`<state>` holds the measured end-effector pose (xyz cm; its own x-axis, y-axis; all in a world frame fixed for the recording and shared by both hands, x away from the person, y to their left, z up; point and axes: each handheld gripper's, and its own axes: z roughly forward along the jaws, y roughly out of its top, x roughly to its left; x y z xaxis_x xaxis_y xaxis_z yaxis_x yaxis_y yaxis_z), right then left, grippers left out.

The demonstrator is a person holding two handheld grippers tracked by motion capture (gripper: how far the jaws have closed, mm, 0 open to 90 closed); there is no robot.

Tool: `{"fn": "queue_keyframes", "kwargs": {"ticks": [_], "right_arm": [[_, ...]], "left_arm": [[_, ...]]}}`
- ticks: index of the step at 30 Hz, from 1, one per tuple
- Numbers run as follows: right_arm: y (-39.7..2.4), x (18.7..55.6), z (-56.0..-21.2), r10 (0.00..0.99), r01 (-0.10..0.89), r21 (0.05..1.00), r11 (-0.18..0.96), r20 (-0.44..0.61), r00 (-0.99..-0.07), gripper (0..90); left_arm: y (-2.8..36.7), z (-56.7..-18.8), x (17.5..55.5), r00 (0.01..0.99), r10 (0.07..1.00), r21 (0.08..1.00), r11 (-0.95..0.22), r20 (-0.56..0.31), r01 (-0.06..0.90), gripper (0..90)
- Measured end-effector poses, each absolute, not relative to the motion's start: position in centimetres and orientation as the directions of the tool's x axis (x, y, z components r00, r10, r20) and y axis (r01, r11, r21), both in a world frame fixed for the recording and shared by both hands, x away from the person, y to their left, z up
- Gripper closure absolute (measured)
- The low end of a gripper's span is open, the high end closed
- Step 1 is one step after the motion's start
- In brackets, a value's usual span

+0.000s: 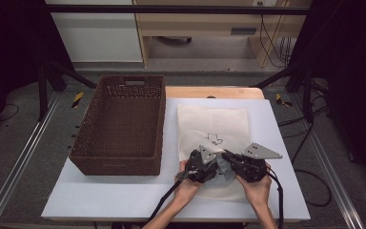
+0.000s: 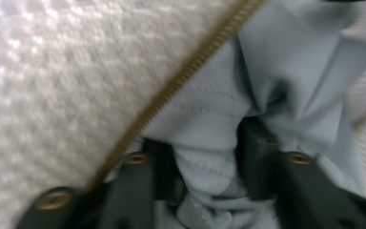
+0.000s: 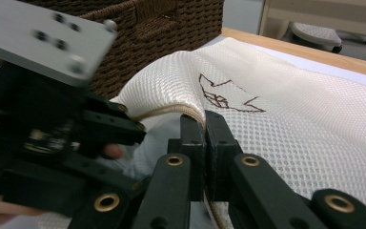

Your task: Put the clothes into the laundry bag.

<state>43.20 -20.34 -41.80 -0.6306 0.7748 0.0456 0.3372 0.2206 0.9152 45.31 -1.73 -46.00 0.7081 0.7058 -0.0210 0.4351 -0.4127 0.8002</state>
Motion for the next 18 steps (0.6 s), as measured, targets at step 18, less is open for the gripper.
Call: {"fn": "queue_keyframes", "kwargs": {"ticks": [18], "right_arm": [[-20.3, 43.4, -42.2, 0.781, 0.357, 0.907, 0.221, 0.055, -0.623, 87.9]], "left_arm": [[2.1, -47.6, 42.5, 0.759, 0.651, 0.719, -0.52, -0.016, 0.461, 41.0]]}}
